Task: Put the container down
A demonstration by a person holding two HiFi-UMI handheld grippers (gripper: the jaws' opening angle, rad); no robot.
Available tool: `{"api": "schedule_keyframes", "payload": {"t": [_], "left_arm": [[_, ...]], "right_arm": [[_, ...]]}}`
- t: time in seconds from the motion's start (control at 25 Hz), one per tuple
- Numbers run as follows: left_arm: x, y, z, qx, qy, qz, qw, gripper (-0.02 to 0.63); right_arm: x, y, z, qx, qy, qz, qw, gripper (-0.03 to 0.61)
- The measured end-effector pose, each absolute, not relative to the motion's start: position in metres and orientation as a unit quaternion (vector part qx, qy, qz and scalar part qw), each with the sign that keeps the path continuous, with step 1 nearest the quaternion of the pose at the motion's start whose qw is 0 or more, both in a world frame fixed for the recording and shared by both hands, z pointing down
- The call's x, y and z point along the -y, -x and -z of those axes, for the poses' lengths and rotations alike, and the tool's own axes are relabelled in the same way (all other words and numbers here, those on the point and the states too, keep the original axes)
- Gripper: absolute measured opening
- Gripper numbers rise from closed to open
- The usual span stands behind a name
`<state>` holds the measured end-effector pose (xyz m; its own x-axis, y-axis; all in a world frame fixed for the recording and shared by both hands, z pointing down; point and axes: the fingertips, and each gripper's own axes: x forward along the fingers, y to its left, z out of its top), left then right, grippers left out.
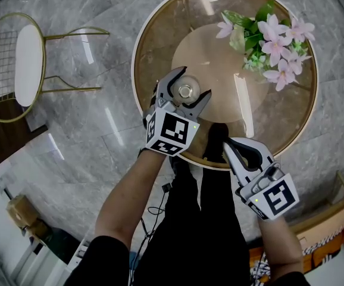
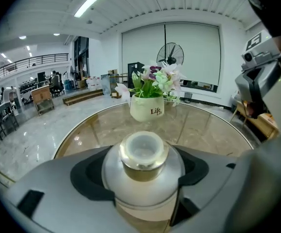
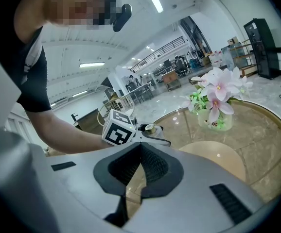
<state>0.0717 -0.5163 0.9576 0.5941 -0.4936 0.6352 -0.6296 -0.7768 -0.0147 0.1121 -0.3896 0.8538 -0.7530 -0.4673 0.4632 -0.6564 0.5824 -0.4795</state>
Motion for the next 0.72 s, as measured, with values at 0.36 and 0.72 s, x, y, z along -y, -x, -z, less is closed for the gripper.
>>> {"api": "schedule_keyframes", "payload": {"t": [0.36,0.72], "left_arm": [[0.503,-0.058,-0.919,0.331,-0.889,-0.297,0.108,0.348],[0.457,-0.028,-0.787,0.336,-0.905,-0.239,0.103,0.342]], "right_arm": [[0.377,-0.103,-0.828,0.885,-0.319,-0.307,0.143,0.015],[0.361,-0.061,-0.711,0.900,-0.328,-0.252,0.137,0.015]]}}
